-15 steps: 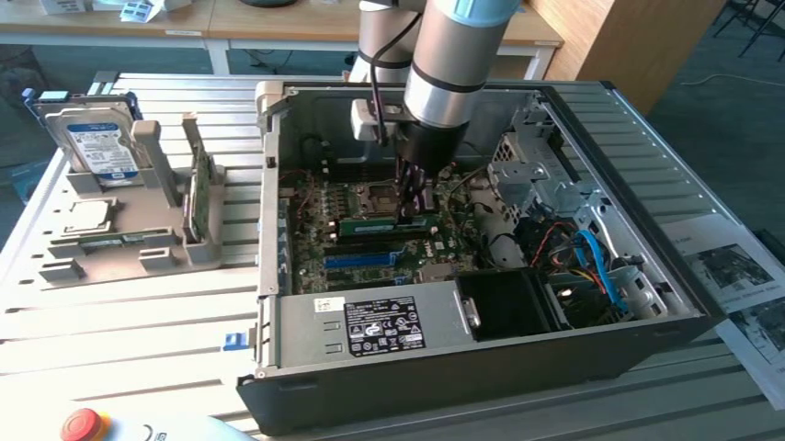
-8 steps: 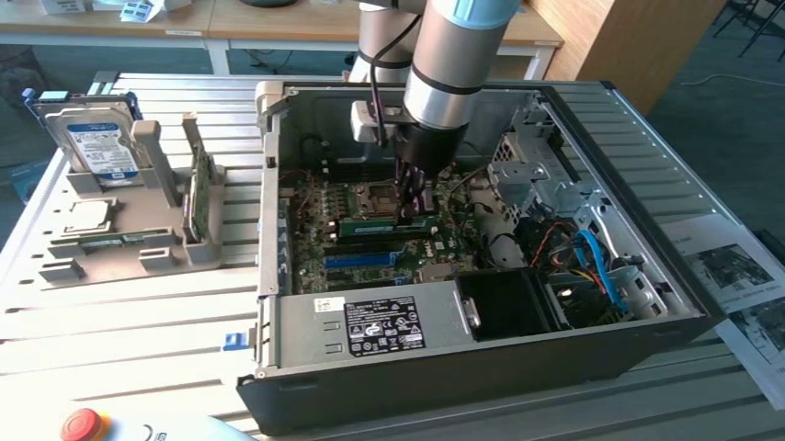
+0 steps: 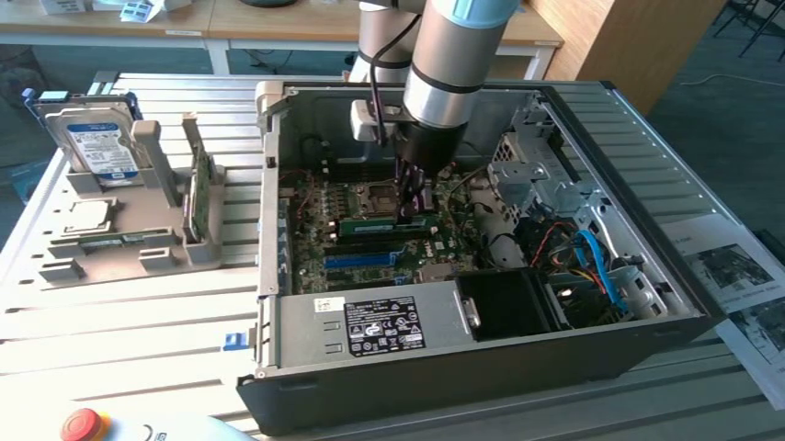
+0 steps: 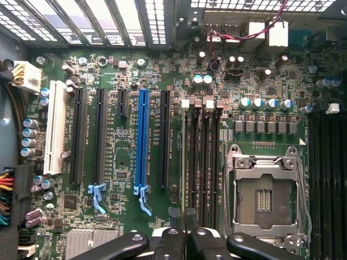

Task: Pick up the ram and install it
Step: 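Insert the ram into the slot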

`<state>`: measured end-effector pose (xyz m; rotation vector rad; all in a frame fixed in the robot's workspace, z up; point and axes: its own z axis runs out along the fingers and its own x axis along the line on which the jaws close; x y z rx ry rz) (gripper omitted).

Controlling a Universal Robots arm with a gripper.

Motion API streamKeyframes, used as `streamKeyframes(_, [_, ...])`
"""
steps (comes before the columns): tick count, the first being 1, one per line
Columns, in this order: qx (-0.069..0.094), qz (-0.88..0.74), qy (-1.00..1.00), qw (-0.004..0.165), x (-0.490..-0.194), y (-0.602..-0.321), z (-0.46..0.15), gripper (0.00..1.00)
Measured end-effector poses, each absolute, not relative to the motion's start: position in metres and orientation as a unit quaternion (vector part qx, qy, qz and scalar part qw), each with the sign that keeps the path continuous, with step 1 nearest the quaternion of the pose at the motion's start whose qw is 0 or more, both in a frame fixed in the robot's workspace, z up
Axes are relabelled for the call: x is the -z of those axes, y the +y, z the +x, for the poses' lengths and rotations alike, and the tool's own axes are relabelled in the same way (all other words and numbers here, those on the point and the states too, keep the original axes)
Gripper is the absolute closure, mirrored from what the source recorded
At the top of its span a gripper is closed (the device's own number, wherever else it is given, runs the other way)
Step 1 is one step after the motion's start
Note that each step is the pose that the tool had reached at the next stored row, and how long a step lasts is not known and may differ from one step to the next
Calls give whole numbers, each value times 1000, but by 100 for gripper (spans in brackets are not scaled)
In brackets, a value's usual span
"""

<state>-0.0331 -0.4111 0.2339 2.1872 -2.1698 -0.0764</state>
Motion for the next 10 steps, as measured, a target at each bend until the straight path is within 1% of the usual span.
streamKeyframes(10, [23, 709, -704, 28, -234, -411, -34, 89])
